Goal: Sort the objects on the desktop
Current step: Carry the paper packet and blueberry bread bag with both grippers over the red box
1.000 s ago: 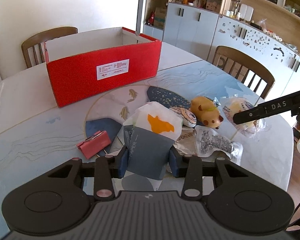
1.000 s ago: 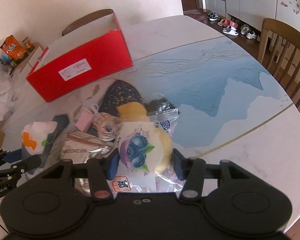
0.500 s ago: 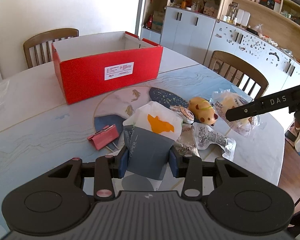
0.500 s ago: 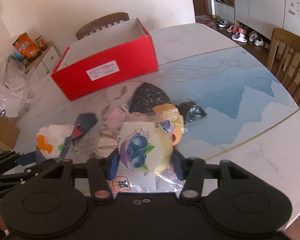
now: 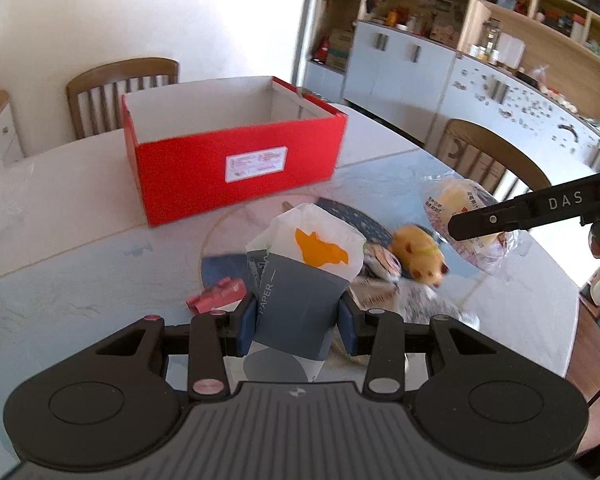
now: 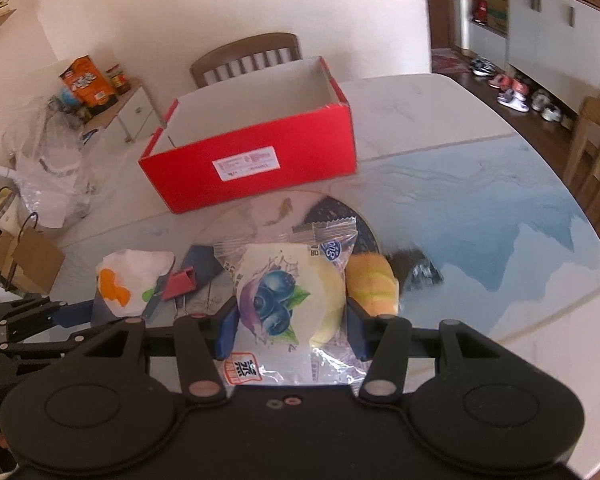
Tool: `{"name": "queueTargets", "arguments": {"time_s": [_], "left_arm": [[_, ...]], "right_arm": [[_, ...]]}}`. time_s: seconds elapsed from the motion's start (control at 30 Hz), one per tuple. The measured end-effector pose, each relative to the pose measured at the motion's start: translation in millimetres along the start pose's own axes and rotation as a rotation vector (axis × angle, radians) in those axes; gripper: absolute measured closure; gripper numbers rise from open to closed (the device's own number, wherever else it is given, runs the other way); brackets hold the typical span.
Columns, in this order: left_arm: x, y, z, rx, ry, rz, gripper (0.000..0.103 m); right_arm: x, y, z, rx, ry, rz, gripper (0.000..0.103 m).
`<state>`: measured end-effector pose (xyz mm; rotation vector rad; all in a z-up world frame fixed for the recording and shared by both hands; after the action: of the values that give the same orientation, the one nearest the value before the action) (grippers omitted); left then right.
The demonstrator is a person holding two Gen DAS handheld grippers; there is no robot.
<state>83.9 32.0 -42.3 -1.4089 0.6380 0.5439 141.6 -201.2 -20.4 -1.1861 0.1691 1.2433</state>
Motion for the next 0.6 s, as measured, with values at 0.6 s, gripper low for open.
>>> {"name": "queueTargets", "arguments": {"time_s": [0.6], "left_arm": [[47.4, -93.3, -12.2, -0.116, -0.14, -0.002, 0.063]], "right_arm": [[30.4, -110.1, -40.6, -0.188, -0.159, 0.052, 0.05]]}}
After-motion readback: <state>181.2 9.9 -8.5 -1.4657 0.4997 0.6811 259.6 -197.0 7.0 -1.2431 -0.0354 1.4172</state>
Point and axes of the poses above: each gripper's, at about its wrist camera, not at the fingertips, and x roughly the way its jaws point, z to its left, y to its underside, the point moved 3 cm from there along x, roughly the way its jaws point, and after that the axes turned 15 degrees about -y, right-handed, at the moved point
